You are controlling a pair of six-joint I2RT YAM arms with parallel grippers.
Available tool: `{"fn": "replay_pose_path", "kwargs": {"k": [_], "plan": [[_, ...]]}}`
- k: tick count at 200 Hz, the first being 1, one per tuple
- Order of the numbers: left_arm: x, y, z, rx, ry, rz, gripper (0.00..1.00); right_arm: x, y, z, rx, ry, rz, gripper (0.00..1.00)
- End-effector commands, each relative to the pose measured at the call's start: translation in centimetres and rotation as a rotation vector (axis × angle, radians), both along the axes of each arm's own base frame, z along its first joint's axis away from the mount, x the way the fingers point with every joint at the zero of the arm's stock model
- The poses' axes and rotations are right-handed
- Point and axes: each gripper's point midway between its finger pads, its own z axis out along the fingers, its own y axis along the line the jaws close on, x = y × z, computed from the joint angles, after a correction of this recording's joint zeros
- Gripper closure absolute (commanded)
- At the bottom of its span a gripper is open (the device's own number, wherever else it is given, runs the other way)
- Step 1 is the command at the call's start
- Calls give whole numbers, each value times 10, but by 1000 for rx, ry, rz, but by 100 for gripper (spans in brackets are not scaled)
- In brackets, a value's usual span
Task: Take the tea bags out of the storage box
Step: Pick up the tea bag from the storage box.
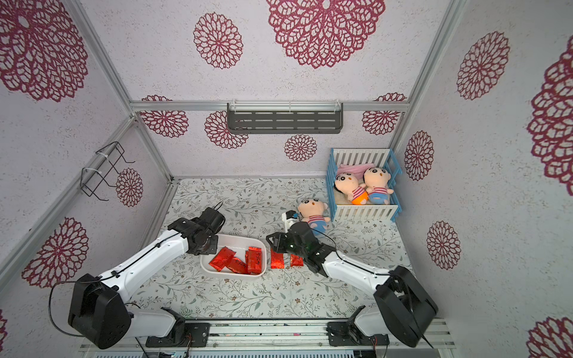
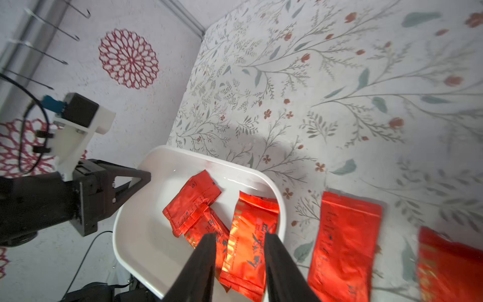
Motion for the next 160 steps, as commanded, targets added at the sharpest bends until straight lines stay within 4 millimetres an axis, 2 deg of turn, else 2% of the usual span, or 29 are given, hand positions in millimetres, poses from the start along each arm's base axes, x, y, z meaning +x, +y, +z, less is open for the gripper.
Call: {"fn": "replay_pose_path", "kwargs": {"k": [1,25,72,112,160], "plan": [[-1,6,2,31,5,6,100,0,18,-26,-218,8,-10,63],[-1,7,2,32,3,7,100,-1,46,-43,-348,18,-6,62],[-1,7,3,30,-1,7,100,-9,76,-67,-479,16,12,61],[-1,6,4,29,-1,5,100,-10,79,-81,-596,12,1,61],[-1,7,3,28,-1,6,100,-13,77,-90,-720,2,-5,68]]}}
